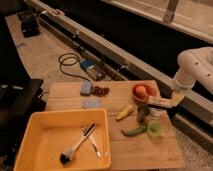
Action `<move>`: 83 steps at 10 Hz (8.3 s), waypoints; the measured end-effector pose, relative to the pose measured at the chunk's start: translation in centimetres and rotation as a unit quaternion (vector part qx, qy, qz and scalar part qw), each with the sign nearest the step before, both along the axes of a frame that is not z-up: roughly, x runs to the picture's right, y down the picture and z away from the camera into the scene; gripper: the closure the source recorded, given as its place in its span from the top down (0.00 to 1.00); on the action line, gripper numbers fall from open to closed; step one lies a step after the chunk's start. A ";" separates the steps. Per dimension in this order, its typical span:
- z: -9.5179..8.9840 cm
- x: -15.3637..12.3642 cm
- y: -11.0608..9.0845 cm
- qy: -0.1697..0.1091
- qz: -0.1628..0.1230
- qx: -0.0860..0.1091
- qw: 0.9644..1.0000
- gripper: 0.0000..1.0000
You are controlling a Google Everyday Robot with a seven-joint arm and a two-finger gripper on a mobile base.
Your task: Place grapes in table surface
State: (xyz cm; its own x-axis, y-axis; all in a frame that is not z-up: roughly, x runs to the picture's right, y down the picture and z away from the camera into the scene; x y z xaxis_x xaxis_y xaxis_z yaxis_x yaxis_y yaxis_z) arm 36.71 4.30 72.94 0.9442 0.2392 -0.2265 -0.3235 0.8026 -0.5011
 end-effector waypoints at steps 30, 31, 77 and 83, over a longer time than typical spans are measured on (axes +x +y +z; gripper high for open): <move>7.5 -25.7 -8.7 -0.218 -0.128 0.004 0.968 0.65; 9.0 -27.9 -8.5 -0.228 -0.135 -0.004 0.964 0.65; 10.7 -32.1 -13.6 -0.129 -0.145 0.116 0.974 0.38; 16.4 -30.5 -5.4 -0.155 -0.059 0.049 0.985 0.64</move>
State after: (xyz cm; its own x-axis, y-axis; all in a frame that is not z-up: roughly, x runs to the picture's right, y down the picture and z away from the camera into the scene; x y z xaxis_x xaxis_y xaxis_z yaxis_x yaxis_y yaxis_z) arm 6.25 -1.06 89.31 0.9868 0.1300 0.0963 -0.0686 0.8753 -0.4786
